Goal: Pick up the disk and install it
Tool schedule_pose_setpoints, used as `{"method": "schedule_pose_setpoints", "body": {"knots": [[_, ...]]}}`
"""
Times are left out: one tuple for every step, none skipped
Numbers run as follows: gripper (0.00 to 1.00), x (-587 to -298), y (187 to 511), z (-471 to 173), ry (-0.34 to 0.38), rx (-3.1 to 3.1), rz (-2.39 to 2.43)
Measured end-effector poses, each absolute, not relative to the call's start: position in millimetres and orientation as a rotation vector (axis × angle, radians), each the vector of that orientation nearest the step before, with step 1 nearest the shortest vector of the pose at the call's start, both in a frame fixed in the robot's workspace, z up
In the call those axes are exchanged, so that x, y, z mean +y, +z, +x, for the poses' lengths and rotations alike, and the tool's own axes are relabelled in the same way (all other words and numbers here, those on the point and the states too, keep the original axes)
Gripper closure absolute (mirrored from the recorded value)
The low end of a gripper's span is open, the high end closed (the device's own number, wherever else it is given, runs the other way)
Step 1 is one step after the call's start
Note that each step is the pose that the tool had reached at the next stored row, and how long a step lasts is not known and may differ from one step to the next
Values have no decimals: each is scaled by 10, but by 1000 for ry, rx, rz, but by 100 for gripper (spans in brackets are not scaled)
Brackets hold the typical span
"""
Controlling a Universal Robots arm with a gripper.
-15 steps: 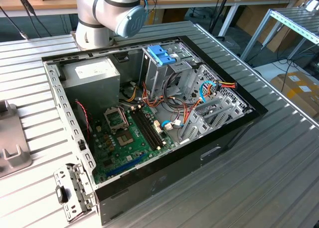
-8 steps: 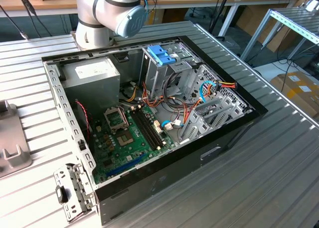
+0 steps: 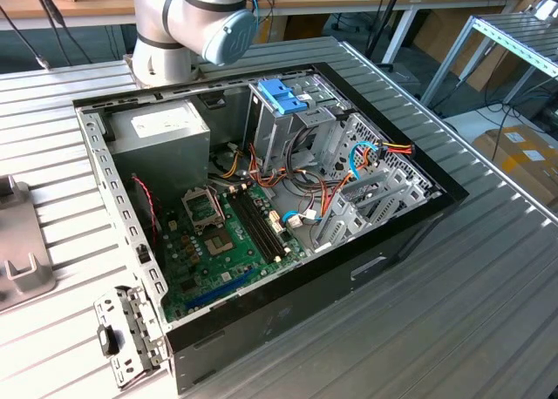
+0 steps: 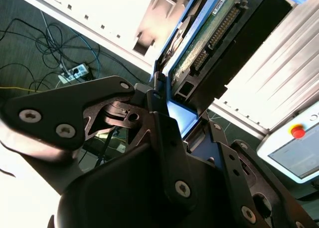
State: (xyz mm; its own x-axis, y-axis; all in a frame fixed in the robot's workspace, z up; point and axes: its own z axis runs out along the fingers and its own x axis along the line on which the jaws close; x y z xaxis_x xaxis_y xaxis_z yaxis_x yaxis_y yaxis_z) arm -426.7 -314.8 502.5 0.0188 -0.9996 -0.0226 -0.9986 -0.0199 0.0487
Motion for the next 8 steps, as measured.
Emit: {"method": "schedule_pose_setpoints", "body": {"knots": [[63,-3148,5026,-4259,-78,-2186,2229],[63,-3148,5026,-4250,-78,-2186,2229],[63,-3148,5026,-4240,-78,-2186,2229],[63,-3148,5025,-4232,-78,-2186,2229],[63,-3148,5025,-4223,-78,-2186,2229],[63,-3148,5026,-4215,-78,-2186,2228],[63,-3148,5026,-4205,-78,-2186,2228],[63,-3148,5025,-4189,-78,-2186,2228]]}}
